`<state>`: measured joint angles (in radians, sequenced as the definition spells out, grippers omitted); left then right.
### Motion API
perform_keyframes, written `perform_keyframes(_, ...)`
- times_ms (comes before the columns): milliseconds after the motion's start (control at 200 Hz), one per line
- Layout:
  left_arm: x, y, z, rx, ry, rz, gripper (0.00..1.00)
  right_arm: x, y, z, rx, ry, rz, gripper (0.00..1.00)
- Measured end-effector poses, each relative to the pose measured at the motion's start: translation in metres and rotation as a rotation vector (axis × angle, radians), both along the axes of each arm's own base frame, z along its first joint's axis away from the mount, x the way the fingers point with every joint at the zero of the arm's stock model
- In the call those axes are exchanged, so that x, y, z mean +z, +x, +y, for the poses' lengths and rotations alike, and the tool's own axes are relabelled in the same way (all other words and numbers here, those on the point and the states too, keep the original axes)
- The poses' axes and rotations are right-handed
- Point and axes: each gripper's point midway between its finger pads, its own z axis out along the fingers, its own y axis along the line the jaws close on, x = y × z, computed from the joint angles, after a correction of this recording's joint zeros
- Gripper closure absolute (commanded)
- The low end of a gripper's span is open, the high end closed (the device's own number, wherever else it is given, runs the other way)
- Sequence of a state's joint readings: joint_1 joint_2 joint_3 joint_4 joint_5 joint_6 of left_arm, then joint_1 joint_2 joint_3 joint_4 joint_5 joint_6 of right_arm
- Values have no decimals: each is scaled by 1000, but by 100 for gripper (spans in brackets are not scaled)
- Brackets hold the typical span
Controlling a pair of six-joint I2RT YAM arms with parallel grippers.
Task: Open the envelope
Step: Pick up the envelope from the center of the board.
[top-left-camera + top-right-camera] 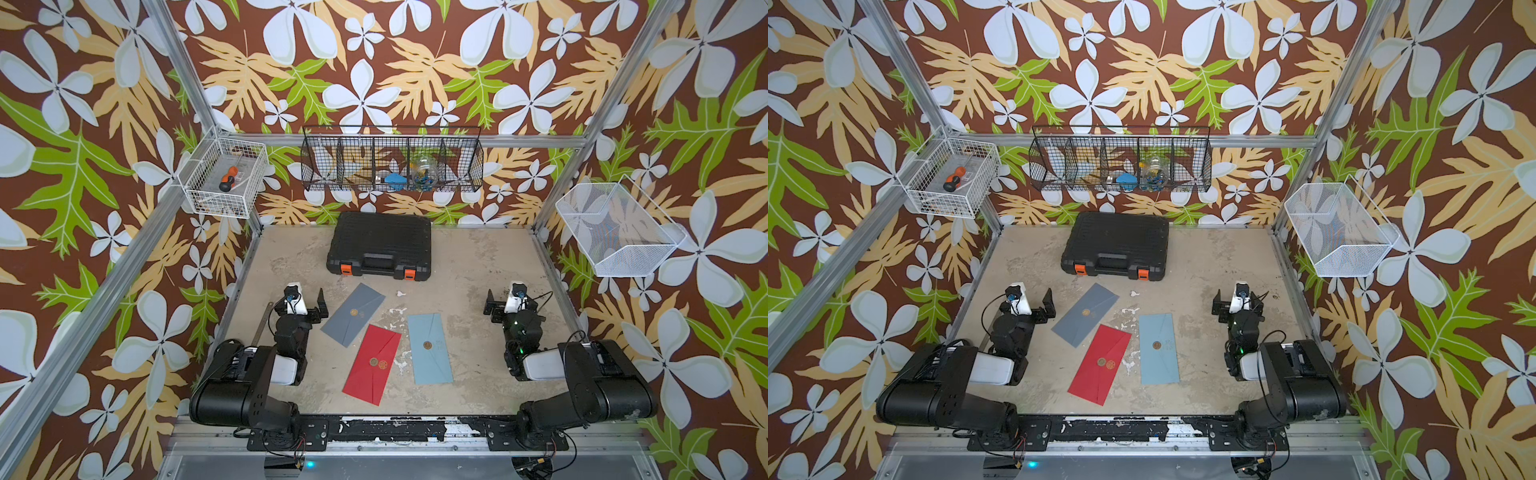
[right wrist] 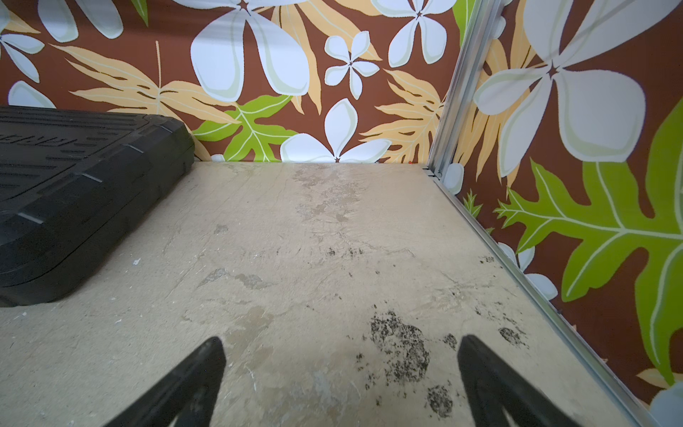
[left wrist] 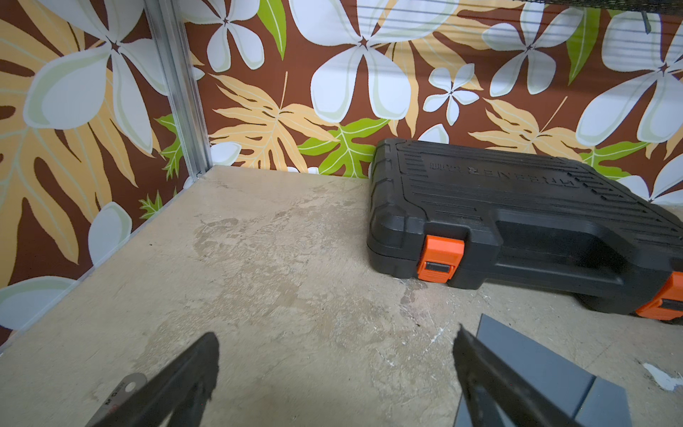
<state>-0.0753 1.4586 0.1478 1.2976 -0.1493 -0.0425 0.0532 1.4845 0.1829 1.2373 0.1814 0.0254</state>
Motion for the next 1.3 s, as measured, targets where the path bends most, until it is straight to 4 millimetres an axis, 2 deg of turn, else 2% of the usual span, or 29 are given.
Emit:
perform_keyframes(130,-1,-6,2,9,0,-1,0,-1,-3,1,8,0,-1,1)
perform_keyframes(240,10,-20,8,37,-7,-46,0,6,-7,5,25,0,-21,0)
perform_keyframes(350,35,-31,18,91,-38,-125,0,33,-2,4,7,5,-56,0)
perform_keyframes(456,70,-32,23,124,-98,-204,0,80,15,-13,-110,73,-85,1)
perform_keyframes(501,82,-31,23,122,-139,-227,0,94,20,-19,-155,112,-72,1)
perform_keyframes(561,93,-26,21,110,-211,-239,0,106,27,-23,-197,175,-32,0)
perform_keyframes(631,98,-20,20,109,-331,-227,0,110,34,-21,-214,245,41,0)
perform_keyframes(691,96,-15,19,119,-454,-194,0,102,36,-15,-202,297,109,1)
perform_keyframes(746,93,-11,17,117,-529,-160,0,82,31,-3,-152,336,199,1)
perform_keyframes(831,86,-8,2,41,-590,-98,1,51,16,21,-46,407,327,2)
perform_keyframes(911,79,-7,-17,-51,-656,-42,6,33,1,42,49,488,399,5)
perform_keyframes(996,74,-7,-38,-146,-749,1,7,20,-12,61,123,554,453,9)
perform_keyframes(1066,66,-9,-63,-236,-825,59,4,11,-23,75,170,601,503,10)
perform_keyframes(1167,63,-12,-95,-357,-874,142,6,9,-33,89,235,632,531,10)
perform_keyframes(1302,59,-32,-134,-499,-898,236,5,1,-50,108,298,672,574,8)
